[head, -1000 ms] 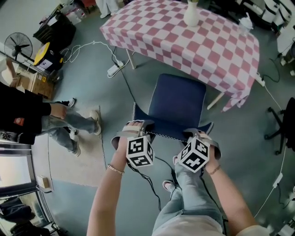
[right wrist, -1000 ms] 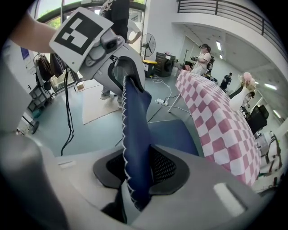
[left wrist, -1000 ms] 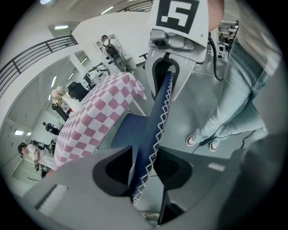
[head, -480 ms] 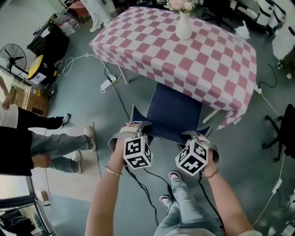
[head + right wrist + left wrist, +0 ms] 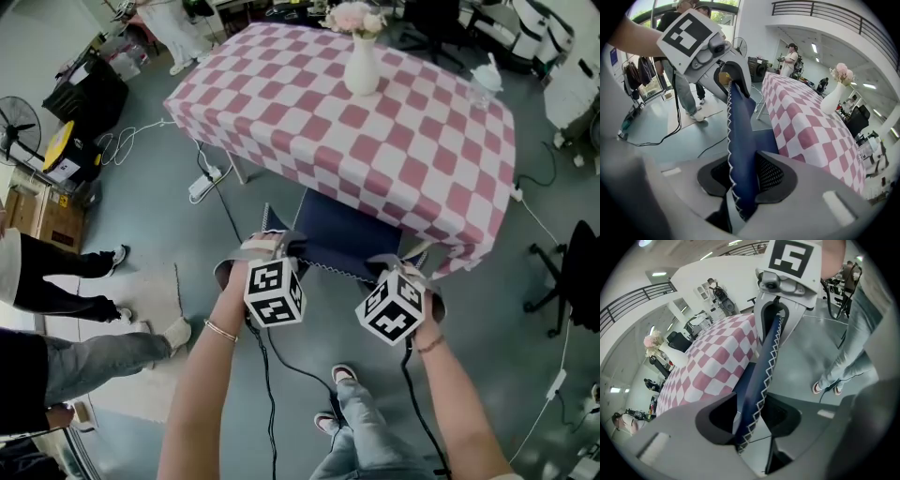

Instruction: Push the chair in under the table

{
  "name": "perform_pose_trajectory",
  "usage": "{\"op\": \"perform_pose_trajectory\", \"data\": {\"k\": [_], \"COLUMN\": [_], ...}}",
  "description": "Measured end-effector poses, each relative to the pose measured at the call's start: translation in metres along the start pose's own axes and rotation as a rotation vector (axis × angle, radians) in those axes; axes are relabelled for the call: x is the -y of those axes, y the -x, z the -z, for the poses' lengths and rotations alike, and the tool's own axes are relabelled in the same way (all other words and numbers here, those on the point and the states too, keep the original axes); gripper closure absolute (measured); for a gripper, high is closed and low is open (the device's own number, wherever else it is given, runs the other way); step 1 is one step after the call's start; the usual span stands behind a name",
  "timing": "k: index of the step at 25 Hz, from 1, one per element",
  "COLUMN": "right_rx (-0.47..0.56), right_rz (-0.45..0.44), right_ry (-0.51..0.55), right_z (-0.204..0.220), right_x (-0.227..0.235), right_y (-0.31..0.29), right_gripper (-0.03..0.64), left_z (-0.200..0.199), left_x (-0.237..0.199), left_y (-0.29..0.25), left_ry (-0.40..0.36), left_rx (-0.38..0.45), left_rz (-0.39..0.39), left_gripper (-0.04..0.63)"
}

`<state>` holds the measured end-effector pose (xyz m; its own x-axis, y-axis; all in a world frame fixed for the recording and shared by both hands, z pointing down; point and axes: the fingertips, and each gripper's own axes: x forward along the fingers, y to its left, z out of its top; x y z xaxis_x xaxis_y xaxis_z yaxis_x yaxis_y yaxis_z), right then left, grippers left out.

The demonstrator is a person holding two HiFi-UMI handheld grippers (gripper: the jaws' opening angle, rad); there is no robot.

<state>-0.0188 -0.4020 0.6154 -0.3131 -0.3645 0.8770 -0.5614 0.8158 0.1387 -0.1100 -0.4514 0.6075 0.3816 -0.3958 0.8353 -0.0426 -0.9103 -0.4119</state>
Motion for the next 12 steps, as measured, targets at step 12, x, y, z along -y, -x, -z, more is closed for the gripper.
{"op": "perform_pose_trajectory", "data": {"k": [12], "right_rx": [0.052], "right_rz": [-0.003], "right_ry": [-0.005], "right_z": [-0.021], "right_x": [0.035], "right_y": [-0.016], "right_gripper": [0.503], "left_z": [0.005], "left_x": [-0.043], "left_y": [-0.022], "left_ry": [-0.025], "left_rx": [-0.005], "left_rz": [0.056], "left_gripper": [0.448]}}
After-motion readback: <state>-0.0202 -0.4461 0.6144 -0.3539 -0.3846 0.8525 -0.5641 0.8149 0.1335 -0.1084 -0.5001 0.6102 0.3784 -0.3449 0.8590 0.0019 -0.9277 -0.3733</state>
